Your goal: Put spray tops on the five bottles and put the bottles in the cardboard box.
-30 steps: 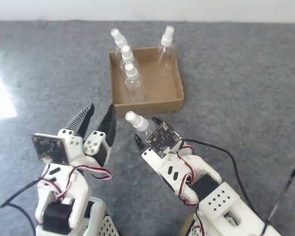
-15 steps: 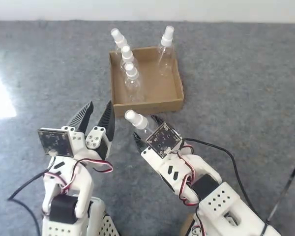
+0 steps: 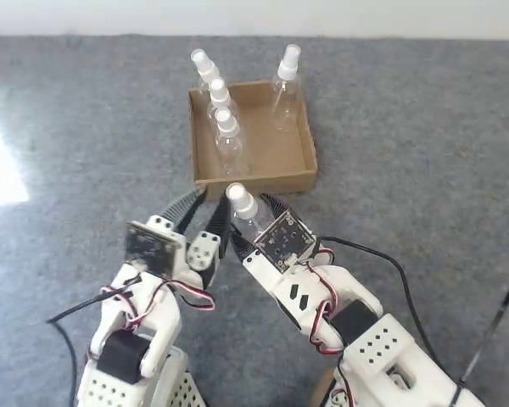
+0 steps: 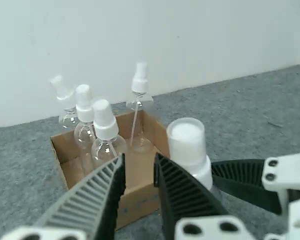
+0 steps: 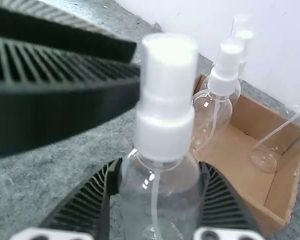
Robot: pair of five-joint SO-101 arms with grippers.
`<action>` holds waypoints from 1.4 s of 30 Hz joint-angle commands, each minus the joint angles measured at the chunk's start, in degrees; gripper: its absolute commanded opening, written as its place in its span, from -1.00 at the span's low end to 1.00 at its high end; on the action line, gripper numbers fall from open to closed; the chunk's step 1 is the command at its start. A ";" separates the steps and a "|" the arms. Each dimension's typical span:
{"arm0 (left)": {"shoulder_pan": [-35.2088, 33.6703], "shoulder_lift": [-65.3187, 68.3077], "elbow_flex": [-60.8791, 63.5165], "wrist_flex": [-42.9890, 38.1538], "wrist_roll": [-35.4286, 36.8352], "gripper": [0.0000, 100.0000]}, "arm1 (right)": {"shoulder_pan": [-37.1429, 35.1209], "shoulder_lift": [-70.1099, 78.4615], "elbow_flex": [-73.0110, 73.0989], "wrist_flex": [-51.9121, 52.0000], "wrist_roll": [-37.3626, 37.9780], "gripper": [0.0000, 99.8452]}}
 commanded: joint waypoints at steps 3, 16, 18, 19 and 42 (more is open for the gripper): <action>3.78 -1.23 -0.13 -1.14 -2.37 -0.85 | -0.04 -2.33 -0.97 -1.63 0.62 -0.79; 6.33 -1.23 0.66 -1.05 -2.46 -0.85 | -0.04 -2.33 -0.88 -1.63 0.62 -0.79; 7.03 -1.23 1.19 -1.14 -2.55 -0.85 | 0.13 -2.33 -0.88 -1.63 0.62 -0.79; 7.03 -1.23 1.27 -1.14 -2.55 -0.85 | 0.13 -2.33 -0.88 -1.63 0.62 -0.79; -4.13 -1.23 -1.89 -1.14 -4.31 -0.85 | 0.40 -2.33 -0.53 1.63 1.14 -0.79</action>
